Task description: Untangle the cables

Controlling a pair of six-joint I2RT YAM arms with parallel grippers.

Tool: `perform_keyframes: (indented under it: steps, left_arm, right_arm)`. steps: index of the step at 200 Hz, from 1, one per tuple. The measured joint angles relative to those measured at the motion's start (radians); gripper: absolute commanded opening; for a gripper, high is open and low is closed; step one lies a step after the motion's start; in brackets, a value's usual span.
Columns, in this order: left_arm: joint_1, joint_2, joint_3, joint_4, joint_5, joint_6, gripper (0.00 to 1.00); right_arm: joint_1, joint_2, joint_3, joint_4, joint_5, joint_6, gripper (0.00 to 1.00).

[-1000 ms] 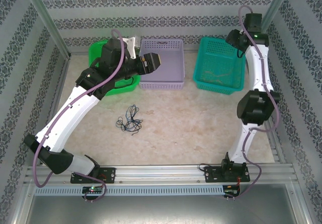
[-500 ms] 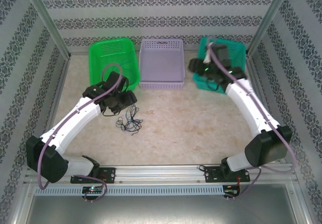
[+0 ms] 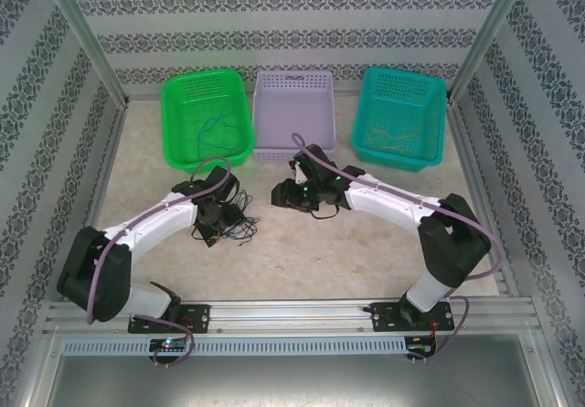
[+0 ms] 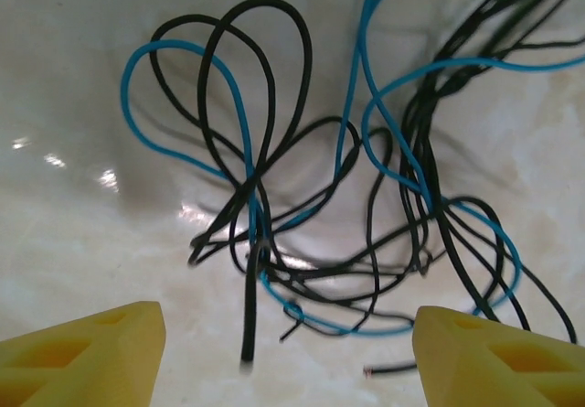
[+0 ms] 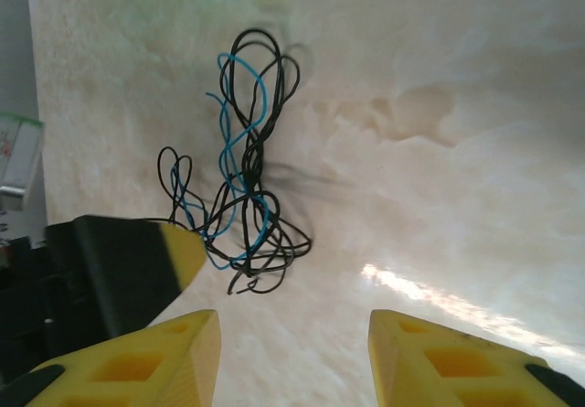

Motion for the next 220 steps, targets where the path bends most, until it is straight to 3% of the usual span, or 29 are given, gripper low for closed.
perform_keyframes:
  steps: [26,44,62,125,172,220]
  left_arm:
    - [0.000,0.069,-0.034,0.076,-0.003,-0.024,0.50]
    - [0.000,0.114,-0.044,0.104,-0.014,-0.016,0.21]
    - [0.000,0.113,-0.045,0.090,-0.024,0.004,0.00]
    - [-0.097,0.071,-0.051,0.336,0.072,0.167,0.00]
    - [-0.154,0.074,-0.026,0.381,0.123,0.234,0.00]
    - [-0.159,0.114,0.014,0.391,0.126,0.255,0.00]
  right_arm:
    - [0.018,0.046,-0.034,0.067,-0.037,0.083,0.48]
    - [0.018,0.061,-0.051,0.089,-0.047,0.119,0.47]
    - [0.018,0.063,-0.065,0.108,-0.055,0.139,0.47]
    - [-0.048,0.056,-0.138,0.163,-0.069,0.179,0.47]
    - [-0.161,-0.005,-0.189,0.163,-0.065,0.179,0.43]
    - [-0.166,-0.032,-0.237,0.166,-0.051,0.180,0.41]
